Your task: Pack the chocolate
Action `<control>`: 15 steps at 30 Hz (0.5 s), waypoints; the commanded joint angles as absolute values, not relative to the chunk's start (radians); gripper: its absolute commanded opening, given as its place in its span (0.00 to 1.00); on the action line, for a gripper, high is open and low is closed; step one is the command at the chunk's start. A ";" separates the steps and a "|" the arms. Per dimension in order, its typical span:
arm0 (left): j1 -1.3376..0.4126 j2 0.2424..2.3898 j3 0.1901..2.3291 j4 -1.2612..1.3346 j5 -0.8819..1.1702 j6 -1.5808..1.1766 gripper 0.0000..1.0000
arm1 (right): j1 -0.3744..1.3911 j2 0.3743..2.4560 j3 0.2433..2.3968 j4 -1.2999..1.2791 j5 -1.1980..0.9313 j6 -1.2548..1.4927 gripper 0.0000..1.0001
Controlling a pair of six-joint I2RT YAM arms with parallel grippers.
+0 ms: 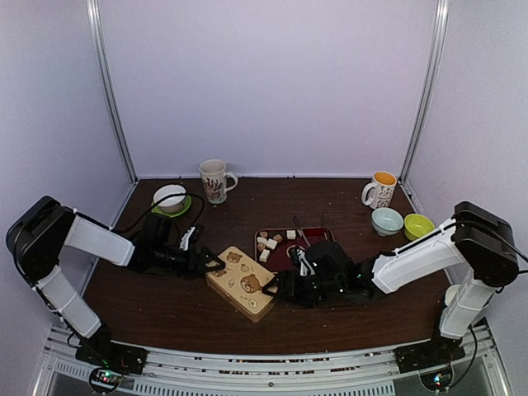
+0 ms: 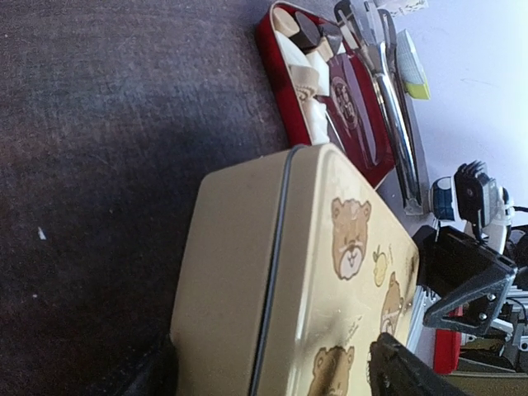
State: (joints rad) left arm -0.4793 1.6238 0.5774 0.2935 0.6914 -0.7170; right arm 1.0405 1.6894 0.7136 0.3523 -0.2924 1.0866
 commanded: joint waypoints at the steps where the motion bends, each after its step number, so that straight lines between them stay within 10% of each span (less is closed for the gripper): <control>1: -0.502 1.576 0.550 0.306 0.713 -0.736 0.83 | 1.014 1.721 0.752 0.436 -0.311 1.105 0.74; 15: -0.536 1.499 0.521 0.236 0.694 -0.744 0.85 | 0.962 1.714 0.764 0.320 -0.293 0.997 0.75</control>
